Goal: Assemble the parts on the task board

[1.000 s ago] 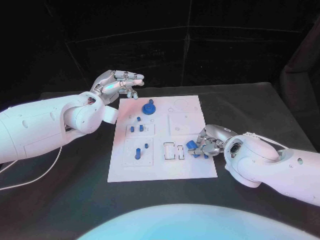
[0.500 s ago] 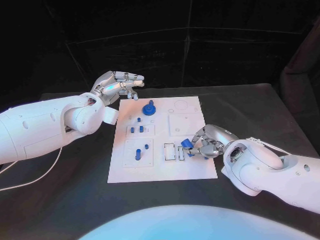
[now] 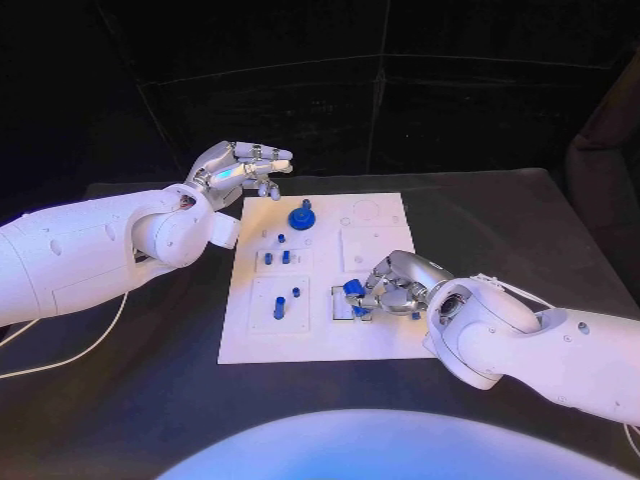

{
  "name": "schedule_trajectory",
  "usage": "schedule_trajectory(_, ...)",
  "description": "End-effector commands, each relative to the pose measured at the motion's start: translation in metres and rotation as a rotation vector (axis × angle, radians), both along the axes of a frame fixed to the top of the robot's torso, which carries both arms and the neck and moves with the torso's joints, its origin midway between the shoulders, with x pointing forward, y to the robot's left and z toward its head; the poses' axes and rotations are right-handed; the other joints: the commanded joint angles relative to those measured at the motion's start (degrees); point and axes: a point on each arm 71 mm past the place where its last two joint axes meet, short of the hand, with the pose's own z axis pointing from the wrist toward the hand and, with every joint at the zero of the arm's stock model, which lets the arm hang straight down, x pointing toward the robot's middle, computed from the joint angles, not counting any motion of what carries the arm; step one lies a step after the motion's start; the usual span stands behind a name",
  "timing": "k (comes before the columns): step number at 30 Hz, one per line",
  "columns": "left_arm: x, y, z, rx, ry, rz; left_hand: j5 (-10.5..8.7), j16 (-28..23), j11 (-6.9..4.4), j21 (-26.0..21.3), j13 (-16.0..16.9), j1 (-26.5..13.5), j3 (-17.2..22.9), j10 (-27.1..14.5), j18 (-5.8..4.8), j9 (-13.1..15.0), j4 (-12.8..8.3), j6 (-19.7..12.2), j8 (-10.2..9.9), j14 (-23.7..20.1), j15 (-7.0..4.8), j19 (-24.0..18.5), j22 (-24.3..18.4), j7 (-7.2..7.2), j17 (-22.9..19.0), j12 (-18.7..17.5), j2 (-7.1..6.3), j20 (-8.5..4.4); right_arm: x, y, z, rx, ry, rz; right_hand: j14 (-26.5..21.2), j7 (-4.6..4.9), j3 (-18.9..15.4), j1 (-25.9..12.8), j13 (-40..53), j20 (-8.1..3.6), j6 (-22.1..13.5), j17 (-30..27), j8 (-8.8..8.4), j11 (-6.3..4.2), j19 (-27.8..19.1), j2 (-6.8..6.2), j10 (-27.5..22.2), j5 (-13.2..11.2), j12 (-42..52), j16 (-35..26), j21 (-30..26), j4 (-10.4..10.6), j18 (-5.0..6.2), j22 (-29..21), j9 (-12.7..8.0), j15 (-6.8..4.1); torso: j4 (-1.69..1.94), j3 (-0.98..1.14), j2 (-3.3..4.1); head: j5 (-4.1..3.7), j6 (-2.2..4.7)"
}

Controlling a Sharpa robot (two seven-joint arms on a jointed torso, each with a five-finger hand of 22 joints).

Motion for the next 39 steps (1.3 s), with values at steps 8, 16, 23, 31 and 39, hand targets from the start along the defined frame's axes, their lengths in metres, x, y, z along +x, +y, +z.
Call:
schedule_trajectory(8,0.0,-0.001,0.002,-0.009,-0.003,-0.009,0.34,-0.2,0.04,-0.3,-0.1,0.2,-0.3,-0.4,0.76,-0.1,0.1,0.0,0.3,-0.4,-0.02,-0.1,-0.1,0.41,-0.1,0.2,0.36,0.12,0.002,0.01,-0.008,-0.047,0.075,0.018,4.3,-1.34,-0.7,-1.0,0.0,-0.37,2.1,5.0,0.32,-0.44,0.3,0.52,0.2,-0.5,-0.5,0.3,0.3,0.0,-0.68,0.1,0.5,-0.61,-0.28,0.09,0.11,0.72,-0.09)
schedule_trajectory(16,0.001,-0.001,0.002,-0.009,-0.001,-0.009,0.34,-0.2,0.04,-0.3,-0.1,0.2,-0.3,-0.4,0.76,-0.1,0.1,0.0,0.3,-0.4,-0.02,-0.1,-0.1,0.41,-0.1,0.2,0.36,0.12,0.006,0.016,-0.008,-0.05,0.053,0.01,4.2,-1.45,-0.9,-1.2,-0.1,-0.48,2.3,4.9,0.34,-0.55,0.3,0.62,0.2,-0.2,-0.7,0.2,0.3,-0.1,-0.69,0.1,0.7,-0.72,-0.26,0.12,0.06,0.89,-0.24)
schedule_trajectory(23,0.001,-0.002,0.002,-0.008,-0.001,-0.01,0.34,-0.2,0.04,-0.3,-0.1,0.2,-0.3,-0.4,0.76,-0.1,0.1,0.0,0.3,-0.4,-0.02,-0.1,-0.1,0.41,-0.1,0.2,0.36,0.12,0.008,0.017,-0.007,-0.057,0.024,0.007,4.1,-1.28,-3.9,-8.3,-0.4,-0.56,1.6,4.3,-0.18,-0.42,0.3,-1.65,-0.1,-14.9,-1.7,-0.1,0.3,0.2,-0.75,0.3,1.4,-0.66,-0.29,0.12,0.05,1.09,-0.26)
schedule_trajectory(31,0.0,-0.001,0.001,-0.008,0.001,-0.011,0.34,-0.2,0.04,-0.3,-0.1,0.2,-0.3,-0.4,0.76,-0.1,0.1,0.0,0.3,-0.4,-0.02,-0.1,-0.1,0.41,-0.1,0.2,0.36,0.12,0.008,0.017,-0.007,-0.079,0.011,0.016,3.7,-0.63,0.4,-16.3,-2.7,-0.11,-0.1,2.6,-0.87,0.2,-0.4,-9.31,-1.7,-21.6,-4.9,-1.0,-0.4,0.5,-0.56,-0.8,2.0,-0.17,-0.34,0.15,0.04,1.19,-0.3)
schedule_trajectory(39,0.0,-0.001,0.001,-0.008,0.005,-0.014,0.34,-0.2,0.05,-0.4,-0.1,0.2,-0.4,-0.4,0.76,-0.1,0.1,0.0,0.3,-0.4,-0.01,-0.1,-0.1,0.42,-0.1,0.2,0.34,0.13,0.003,0.018,-0.002,-0.071,-0.014,0.051,3.9,-0.65,4.6,-7.0,-2.0,-0.02,-0.2,3.2,-0.6,0.18,-0.2,-5.03,-1.5,-16.0,-4.6,-0.9,-0.1,-2.3,-0.66,0.0,2.6,-0.15,-0.35,0.21,0.03,1.26,-0.41)
